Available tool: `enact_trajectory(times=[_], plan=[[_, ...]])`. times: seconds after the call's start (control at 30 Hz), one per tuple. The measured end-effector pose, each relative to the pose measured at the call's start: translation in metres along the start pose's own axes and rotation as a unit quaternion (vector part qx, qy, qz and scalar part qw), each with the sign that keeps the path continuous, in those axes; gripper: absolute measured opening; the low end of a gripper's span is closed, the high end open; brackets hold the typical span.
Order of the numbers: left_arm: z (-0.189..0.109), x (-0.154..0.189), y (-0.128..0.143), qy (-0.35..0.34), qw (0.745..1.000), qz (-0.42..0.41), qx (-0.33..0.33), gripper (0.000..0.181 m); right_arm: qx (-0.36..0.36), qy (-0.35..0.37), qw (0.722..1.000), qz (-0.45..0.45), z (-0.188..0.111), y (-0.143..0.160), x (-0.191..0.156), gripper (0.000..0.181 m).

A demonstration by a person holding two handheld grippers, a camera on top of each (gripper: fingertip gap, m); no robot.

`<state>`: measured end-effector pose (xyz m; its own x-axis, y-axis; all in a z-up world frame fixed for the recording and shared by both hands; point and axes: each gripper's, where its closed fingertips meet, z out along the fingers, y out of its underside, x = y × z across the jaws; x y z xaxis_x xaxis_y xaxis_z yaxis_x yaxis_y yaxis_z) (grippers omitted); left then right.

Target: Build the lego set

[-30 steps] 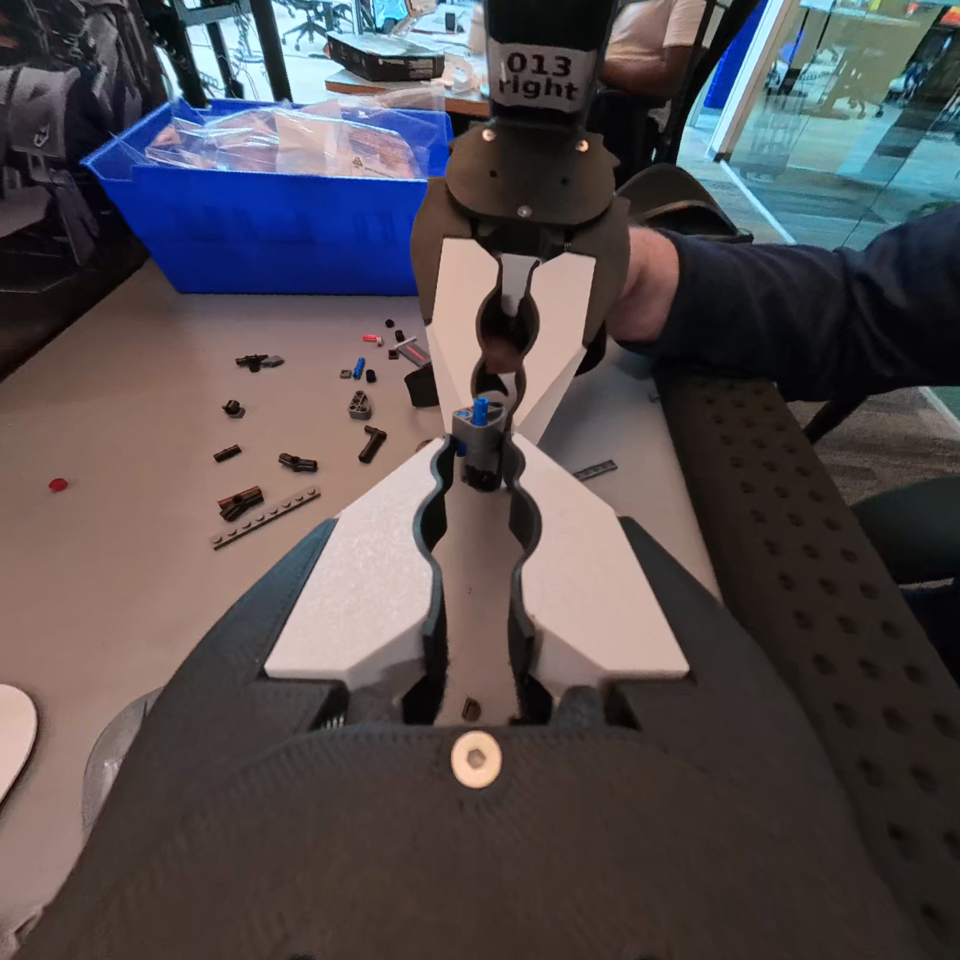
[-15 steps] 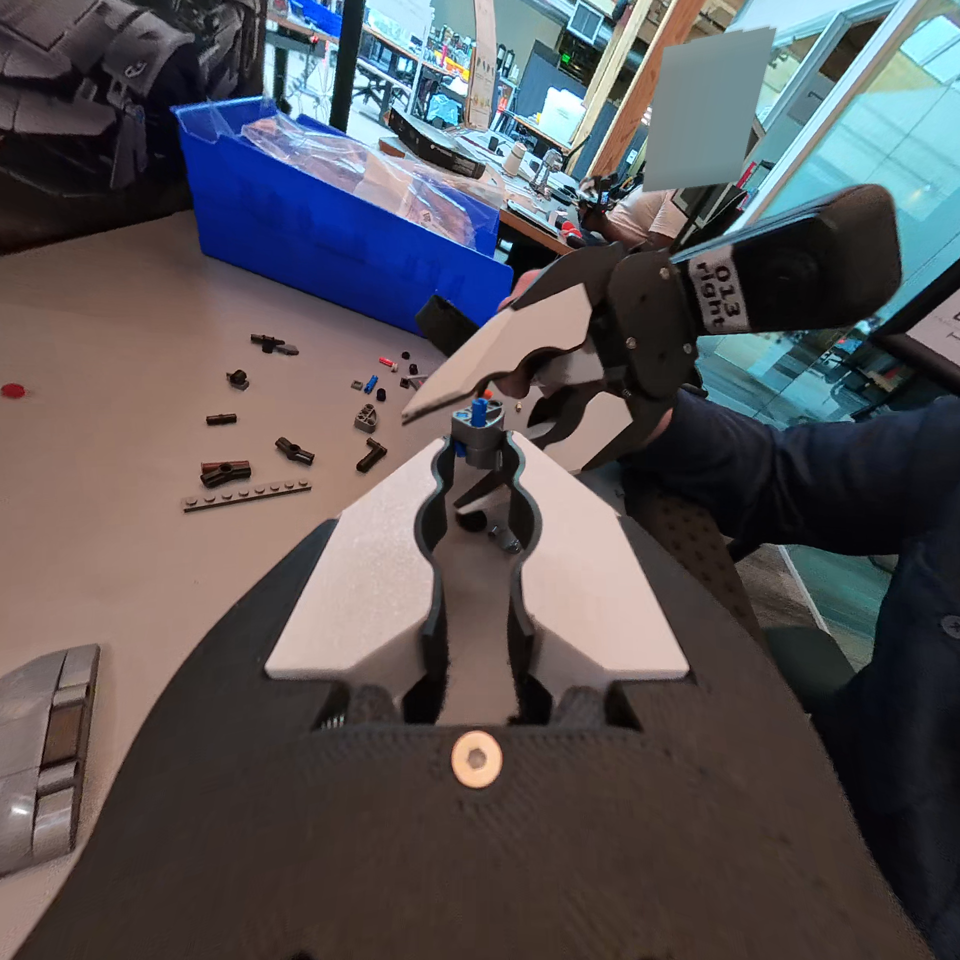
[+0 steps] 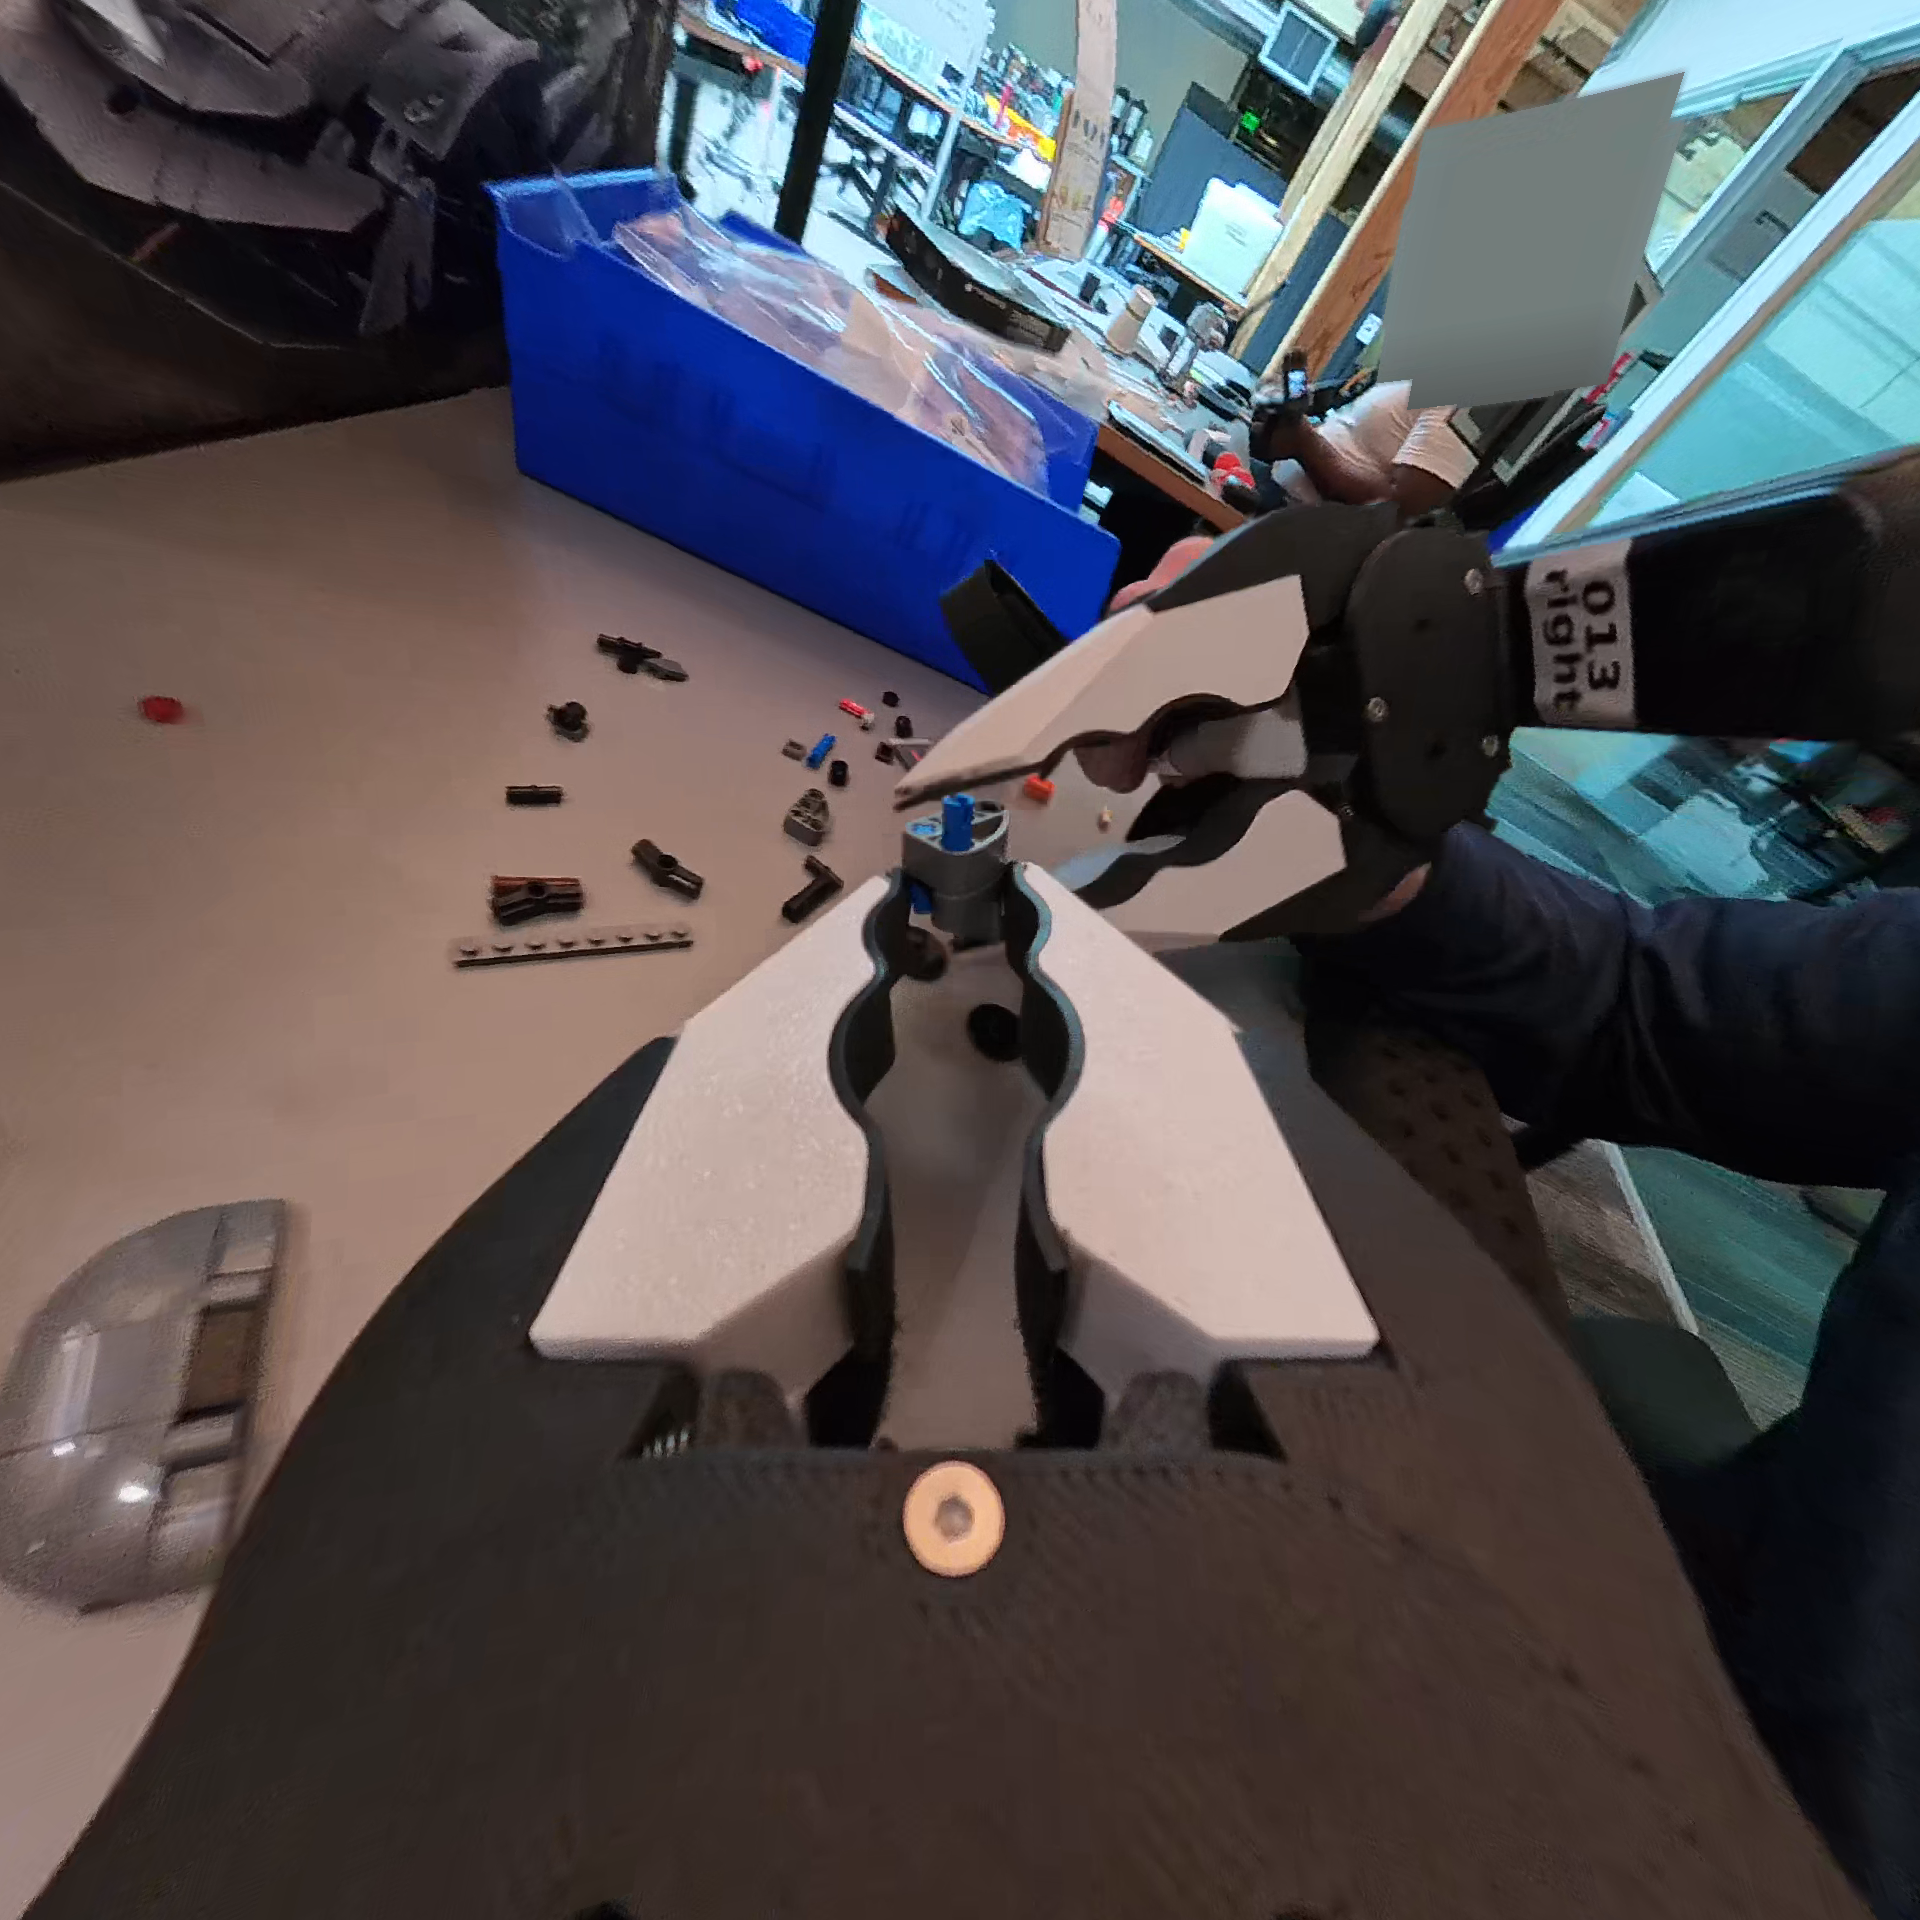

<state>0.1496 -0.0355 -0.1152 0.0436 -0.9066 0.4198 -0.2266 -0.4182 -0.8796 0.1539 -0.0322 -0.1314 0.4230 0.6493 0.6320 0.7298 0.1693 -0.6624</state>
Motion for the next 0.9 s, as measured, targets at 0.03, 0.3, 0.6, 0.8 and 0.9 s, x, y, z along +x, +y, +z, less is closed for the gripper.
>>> enact_trajectory(times=[0.03, 0.3, 0.6, 0.8, 0.9], plan=[[-0.006, -0.006, -0.004, -0.012, 1.000, -0.001, 0.006, 0.015, 0.001, 0.007, 1.000, 0.006, -0.001, 0.000, 0.004, 0.031], [-0.050, -0.060, -0.008, -0.121, 0.993, -0.004, -0.011, 0.016, -0.013, -0.001, 1.000, 0.014, 0.021, -0.010, -0.004, 0.036], [-0.042, -0.068, -0.011, -0.074, 0.990, -0.102, 0.064, 0.015, -0.015, -0.015, 0.997, 0.073, 0.071, -0.025, 0.016, 0.041], [-0.028, -0.070, 0.003, -0.073, 0.989, -0.119, 0.040, 0.016, 0.005, 0.015, 1.000, 0.023, 0.083, -0.029, 0.018, 0.024], [-0.026, -0.071, 0.006, -0.069, 0.989, -0.123, 0.033, 0.015, 0.006, 0.004, 1.000, 0.031, 0.084, -0.023, 0.016, 0.021]])
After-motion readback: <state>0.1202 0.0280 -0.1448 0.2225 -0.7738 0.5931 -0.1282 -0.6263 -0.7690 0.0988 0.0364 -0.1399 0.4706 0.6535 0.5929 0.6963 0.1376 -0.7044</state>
